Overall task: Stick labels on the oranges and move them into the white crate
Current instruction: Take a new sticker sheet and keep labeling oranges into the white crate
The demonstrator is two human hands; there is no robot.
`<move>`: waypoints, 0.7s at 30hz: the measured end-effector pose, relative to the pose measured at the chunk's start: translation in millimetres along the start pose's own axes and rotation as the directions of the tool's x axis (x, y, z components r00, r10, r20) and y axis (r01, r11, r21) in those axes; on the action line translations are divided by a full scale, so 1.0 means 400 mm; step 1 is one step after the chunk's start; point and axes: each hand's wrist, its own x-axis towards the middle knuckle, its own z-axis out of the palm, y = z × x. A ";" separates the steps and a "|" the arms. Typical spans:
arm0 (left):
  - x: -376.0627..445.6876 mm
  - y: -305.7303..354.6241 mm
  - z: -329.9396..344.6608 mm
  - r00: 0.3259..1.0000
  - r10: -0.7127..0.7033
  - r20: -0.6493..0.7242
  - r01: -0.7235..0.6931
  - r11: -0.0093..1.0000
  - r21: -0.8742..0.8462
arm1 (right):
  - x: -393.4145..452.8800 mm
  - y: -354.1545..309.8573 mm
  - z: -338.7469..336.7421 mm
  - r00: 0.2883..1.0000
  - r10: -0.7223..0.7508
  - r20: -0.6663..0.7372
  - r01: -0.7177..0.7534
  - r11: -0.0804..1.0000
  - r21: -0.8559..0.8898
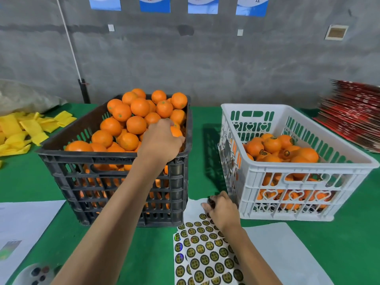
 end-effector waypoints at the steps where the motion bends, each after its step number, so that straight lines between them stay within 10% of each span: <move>1: 0.000 -0.001 0.001 1.000 -0.002 -0.006 0.002 1.000 -0.008 | 0.004 0.006 0.002 1.000 0.010 -0.005 -0.010 1.000 0.028; 11: -0.006 -0.003 0.008 0.997 0.017 -0.078 -0.019 1.000 -0.023 | 0.022 0.029 0.023 0.996 0.016 -0.083 -0.007 0.995 0.104; 21: -0.016 0.002 0.004 0.993 0.033 -0.115 -0.036 0.999 -0.029 | 0.029 0.008 0.033 0.997 -0.037 -0.065 0.026 0.985 -0.172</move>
